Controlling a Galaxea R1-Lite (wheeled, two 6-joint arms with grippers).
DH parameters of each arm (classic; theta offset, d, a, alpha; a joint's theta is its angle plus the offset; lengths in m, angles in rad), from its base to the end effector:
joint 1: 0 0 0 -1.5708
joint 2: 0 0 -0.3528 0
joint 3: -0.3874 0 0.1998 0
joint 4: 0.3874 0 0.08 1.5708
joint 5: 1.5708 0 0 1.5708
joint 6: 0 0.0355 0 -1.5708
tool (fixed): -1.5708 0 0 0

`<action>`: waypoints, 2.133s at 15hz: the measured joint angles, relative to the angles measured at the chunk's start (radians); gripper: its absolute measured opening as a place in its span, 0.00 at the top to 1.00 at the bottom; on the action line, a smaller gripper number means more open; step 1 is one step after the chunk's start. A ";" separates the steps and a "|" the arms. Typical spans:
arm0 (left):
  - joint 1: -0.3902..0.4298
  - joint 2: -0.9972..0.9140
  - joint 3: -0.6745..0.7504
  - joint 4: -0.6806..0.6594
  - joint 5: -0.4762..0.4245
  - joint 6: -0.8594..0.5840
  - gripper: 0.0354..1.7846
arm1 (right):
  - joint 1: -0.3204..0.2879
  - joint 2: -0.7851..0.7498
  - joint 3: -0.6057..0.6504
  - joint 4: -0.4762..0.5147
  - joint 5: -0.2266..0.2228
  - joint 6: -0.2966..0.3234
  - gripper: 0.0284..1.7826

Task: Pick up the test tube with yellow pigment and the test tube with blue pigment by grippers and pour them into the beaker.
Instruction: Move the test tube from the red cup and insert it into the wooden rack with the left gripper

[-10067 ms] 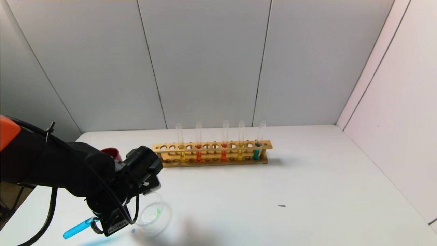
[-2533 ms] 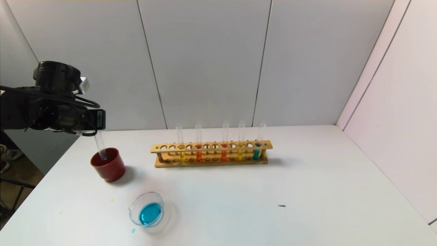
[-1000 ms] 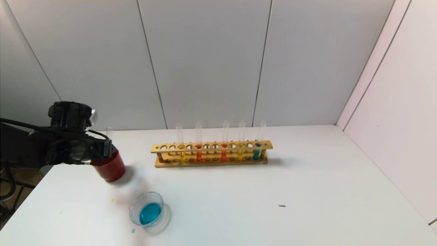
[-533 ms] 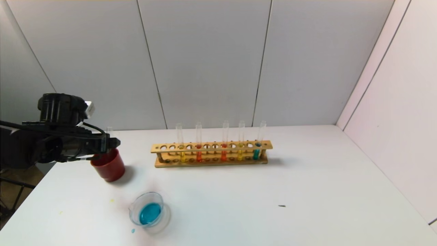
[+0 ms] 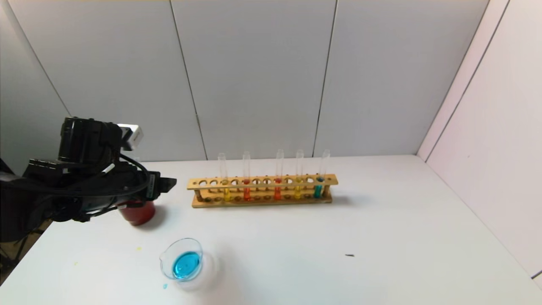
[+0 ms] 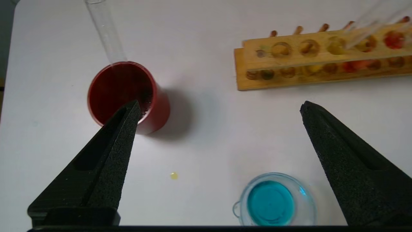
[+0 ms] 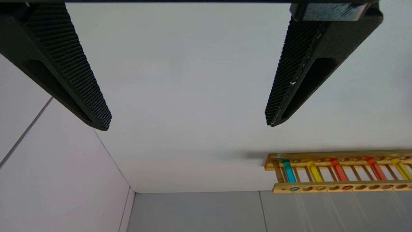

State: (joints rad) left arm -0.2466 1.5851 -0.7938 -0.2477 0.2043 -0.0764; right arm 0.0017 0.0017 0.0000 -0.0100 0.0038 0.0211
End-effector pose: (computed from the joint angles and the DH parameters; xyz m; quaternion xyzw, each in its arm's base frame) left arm 0.2801 -0.0631 0.2149 0.0232 0.2623 -0.0104 0.9647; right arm -0.0522 0.0000 0.0767 0.0105 -0.0041 0.0028 0.9999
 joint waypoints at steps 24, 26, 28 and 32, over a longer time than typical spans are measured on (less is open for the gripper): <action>-0.253 0.437 -0.361 -0.151 0.232 -0.084 0.02 | 0.000 0.000 0.000 0.000 0.000 0.000 0.02; -0.247 0.456 -0.380 -0.150 0.231 -0.083 0.02 | 0.000 0.000 0.000 0.000 0.000 0.000 0.02; -0.246 0.467 -0.384 -0.153 0.231 -0.084 0.02 | 0.000 0.000 0.000 0.000 0.000 0.000 0.02; -0.246 0.474 -0.381 -0.158 0.230 -0.086 0.10 | 0.000 0.000 0.000 0.000 0.000 0.000 0.02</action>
State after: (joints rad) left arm -0.4926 2.0594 -1.1747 -0.4060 0.4347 -0.1619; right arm 0.0013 0.0017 0.0000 -0.0104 0.0043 0.0211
